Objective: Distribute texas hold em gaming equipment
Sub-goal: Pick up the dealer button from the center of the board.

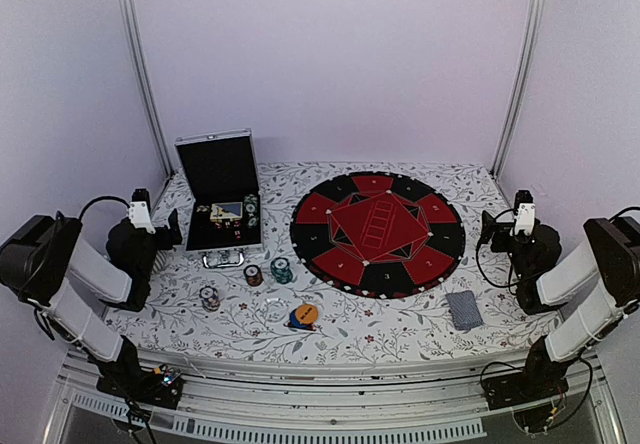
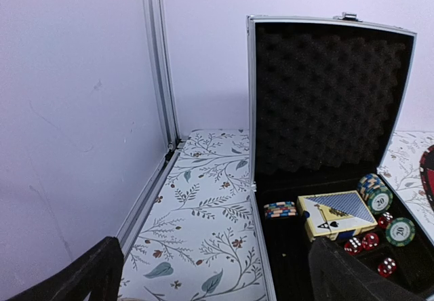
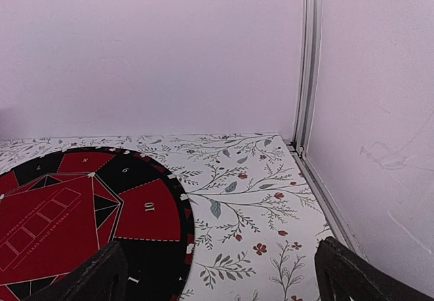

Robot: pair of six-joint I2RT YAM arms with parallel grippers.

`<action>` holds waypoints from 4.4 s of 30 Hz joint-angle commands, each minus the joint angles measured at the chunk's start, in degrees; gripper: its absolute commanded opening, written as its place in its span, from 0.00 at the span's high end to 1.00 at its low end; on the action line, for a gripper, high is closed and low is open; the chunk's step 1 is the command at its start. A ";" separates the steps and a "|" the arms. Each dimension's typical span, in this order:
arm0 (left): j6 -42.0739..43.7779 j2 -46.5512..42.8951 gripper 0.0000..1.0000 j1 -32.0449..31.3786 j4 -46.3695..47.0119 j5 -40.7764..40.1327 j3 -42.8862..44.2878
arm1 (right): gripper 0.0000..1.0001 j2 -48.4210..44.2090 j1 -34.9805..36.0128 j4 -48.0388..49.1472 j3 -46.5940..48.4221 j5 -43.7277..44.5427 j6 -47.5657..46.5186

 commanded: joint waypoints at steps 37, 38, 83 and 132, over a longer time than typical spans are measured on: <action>0.86 -5.10 0.02 0.26 -13.82 1.96 6.28 | 0.01 -21.87 0.27 -45.39 27.42 -38.74 17.65; 0.20 -7.74 0.02 -0.08 -21.07 0.63 9.30 | 0.01 -21.51 1.16 -47.66 29.03 -39.55 18.44; -6.15 10.17 0.02 -37.97 -102.56 18.13 56.94 | 0.01 -0.91 42.08 -94.08 50.20 -2.73 22.41; -10.01 15.22 0.13 -48.81 -112.59 14.38 48.67 | 0.01 9.32 60.44 -102.27 54.30 6.45 23.27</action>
